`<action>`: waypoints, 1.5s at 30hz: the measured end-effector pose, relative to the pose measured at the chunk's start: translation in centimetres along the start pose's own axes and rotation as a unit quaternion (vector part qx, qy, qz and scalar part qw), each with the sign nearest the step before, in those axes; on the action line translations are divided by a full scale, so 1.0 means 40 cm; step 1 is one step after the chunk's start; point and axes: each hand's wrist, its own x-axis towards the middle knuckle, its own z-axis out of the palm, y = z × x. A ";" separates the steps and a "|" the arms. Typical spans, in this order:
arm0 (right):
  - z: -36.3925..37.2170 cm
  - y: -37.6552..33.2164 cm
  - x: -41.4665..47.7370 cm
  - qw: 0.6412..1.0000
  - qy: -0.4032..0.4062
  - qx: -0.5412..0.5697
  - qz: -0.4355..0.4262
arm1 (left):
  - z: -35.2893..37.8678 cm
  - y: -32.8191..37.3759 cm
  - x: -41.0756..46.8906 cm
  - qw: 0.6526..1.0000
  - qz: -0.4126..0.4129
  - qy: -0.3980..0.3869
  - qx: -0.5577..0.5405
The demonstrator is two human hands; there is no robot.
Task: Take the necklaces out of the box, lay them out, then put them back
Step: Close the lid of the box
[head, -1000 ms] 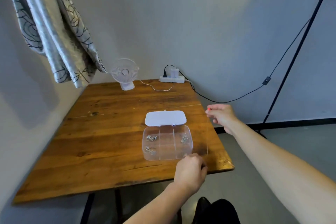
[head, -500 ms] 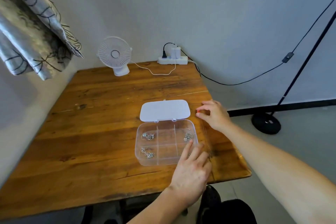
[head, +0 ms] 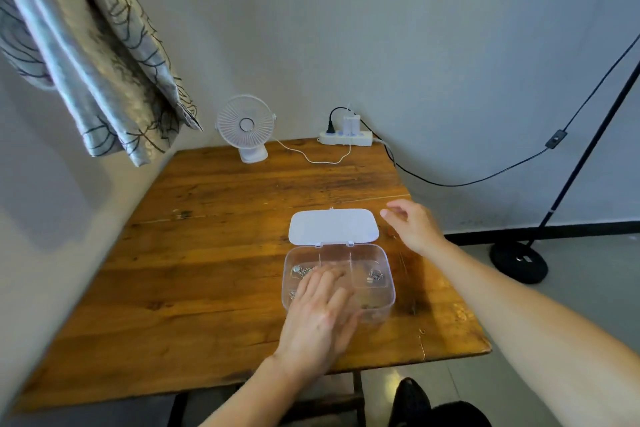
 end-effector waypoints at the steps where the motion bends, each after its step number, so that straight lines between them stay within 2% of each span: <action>1: 0.012 -0.015 0.004 1.000 0.004 0.024 0.009 | -0.015 -0.034 -0.010 0.999 -0.034 -0.013 0.017; 4: 0.050 -0.059 0.016 0.995 0.003 0.084 0.047 | -0.046 -0.110 -0.047 0.987 -0.123 -0.096 0.032; 7: 0.097 -0.081 0.044 0.980 0.019 0.161 0.113 | -0.036 -0.143 -0.085 0.977 -0.149 -0.151 -0.017; 10: 0.135 -0.088 0.082 0.958 0.055 0.226 0.166 | -0.021 -0.143 -0.101 0.974 -0.171 -0.141 -0.048; 17: 0.149 -0.104 0.127 0.920 0.067 0.307 0.235 | -0.019 -0.141 -0.099 0.971 -0.192 -0.133 -0.054; 22: 0.074 -0.142 0.099 0.940 0.067 0.291 0.163 | -0.015 -0.147 -0.106 0.973 -0.183 -0.132 -0.054; 26: 0.012 -0.176 -0.008 0.975 0.055 0.212 0.045 | -0.027 -0.136 -0.104 0.971 -0.191 -0.118 -0.076; 30: -0.007 -0.141 -0.131 0.991 0.049 0.119 -0.046 | -0.045 -0.127 -0.110 0.968 -0.204 -0.095 -0.109; 33: 0.003 -0.118 -0.226 0.993 0.016 0.079 -0.087 | -0.064 -0.121 -0.127 0.955 -0.243 -0.076 -0.153; 35: 0.025 -0.102 -0.279 0.992 0.008 0.045 -0.121 | -0.082 -0.111 -0.136 0.933 -0.283 -0.048 -0.218; 38: 0.058 -0.060 -0.323 0.992 -0.010 0.005 -0.125 | -0.105 -0.090 -0.136 0.868 -0.382 0.017 -0.318; 40: 0.076 -0.043 -0.344 0.993 -0.030 -0.007 -0.111 | -0.113 -0.083 -0.132 0.841 -0.422 0.025 -0.337; 42: 0.091 -0.040 -0.361 0.994 -0.039 0.002 -0.102 | -0.121 -0.076 -0.126 0.846 -0.419 0.009 -0.329; 45: 0.105 -0.053 -0.363 0.997 -0.030 0.044 -0.061 | -0.116 -0.072 -0.119 0.875 -0.391 -0.051 -0.280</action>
